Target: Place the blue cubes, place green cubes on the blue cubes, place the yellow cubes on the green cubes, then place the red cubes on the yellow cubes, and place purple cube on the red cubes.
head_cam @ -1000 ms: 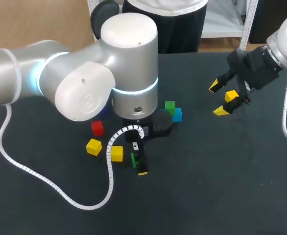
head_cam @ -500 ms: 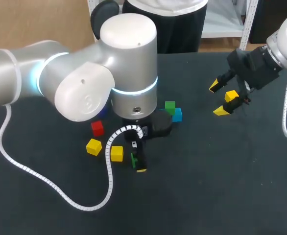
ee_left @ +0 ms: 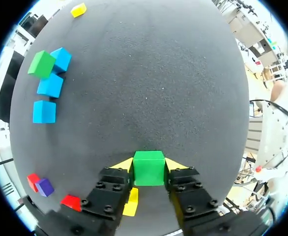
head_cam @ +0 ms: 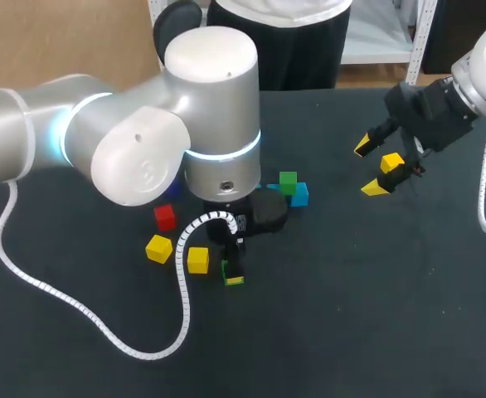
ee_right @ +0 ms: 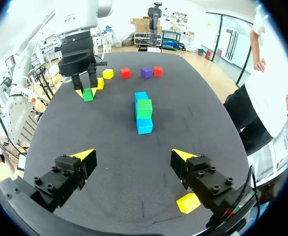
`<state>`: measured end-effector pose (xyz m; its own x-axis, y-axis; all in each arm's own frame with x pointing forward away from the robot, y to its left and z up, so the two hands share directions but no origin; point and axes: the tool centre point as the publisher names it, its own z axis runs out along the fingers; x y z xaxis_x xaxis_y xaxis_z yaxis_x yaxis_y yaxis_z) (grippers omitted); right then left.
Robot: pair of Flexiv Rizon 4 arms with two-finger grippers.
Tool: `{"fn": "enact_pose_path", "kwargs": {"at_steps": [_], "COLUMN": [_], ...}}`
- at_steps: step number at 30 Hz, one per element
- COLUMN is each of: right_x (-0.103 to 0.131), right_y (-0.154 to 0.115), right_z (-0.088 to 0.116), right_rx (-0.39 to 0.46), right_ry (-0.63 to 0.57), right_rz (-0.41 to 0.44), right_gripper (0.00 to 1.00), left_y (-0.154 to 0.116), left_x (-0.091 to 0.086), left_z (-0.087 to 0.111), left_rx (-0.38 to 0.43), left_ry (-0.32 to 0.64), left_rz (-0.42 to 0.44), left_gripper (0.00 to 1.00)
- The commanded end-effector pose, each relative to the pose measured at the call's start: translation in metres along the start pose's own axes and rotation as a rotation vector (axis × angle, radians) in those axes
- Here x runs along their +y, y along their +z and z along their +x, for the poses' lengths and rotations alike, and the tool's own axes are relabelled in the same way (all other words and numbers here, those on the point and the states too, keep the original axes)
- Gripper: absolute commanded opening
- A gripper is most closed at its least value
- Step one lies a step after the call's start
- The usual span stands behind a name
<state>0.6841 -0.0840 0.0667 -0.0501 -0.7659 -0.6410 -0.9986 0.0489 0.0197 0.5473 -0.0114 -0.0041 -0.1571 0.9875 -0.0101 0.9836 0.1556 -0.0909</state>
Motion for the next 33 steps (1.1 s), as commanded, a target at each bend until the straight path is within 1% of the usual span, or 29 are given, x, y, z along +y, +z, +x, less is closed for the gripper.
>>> {"fn": "enact_pose_path", "kwargs": {"at_steps": [1,8,12,15,17,19,25,33], "right_x": [0.0,0.0,0.0,0.0,0.0,0.0,0.0,0.0], "right_y": [0.0,0.0,0.0,0.0,0.0,0.0,0.0,0.0], "right_z": [0.0,0.0,0.0,0.0,0.0,0.0,0.0,0.0], "right_rx": [-0.002,-0.002,-0.002,-0.002,-0.002,-0.002,-0.002,-0.002], "right_ry": [-0.001,-0.001,-0.001,-0.001,-0.001,-0.001,-0.001,-0.001], "right_rz": [0.0,0.0,0.0,0.0,0.0,0.0,0.0,0.0], "right_gripper": [1.0,1.0,1.0,1.0,1.0,1.0,1.0,1.0], "left_y": [-0.003,-0.017,-0.023,-0.029,-0.035,-0.042,-0.059,-0.076], "left_x": [0.004,0.013,0.024,0.035,0.043,0.05,0.065,0.086], "left_z": [-0.003,-0.003,-0.001,-0.001,-0.002,-0.002,-0.007,-0.011], "left_rx": [-0.001,0.001,-0.034,-0.041,-0.027,-0.03,-0.023,0.014], "left_ry": [0.007,0.021,0.027,0.038,0.046,0.054,0.081,0.107], "left_rz": [-0.005,-0.032,-0.04,-0.038,-0.052,-0.066,-0.116,-0.147], "left_gripper": [0.0,0.0,0.0,0.0,0.0,0.0,0.0,0.0]}}
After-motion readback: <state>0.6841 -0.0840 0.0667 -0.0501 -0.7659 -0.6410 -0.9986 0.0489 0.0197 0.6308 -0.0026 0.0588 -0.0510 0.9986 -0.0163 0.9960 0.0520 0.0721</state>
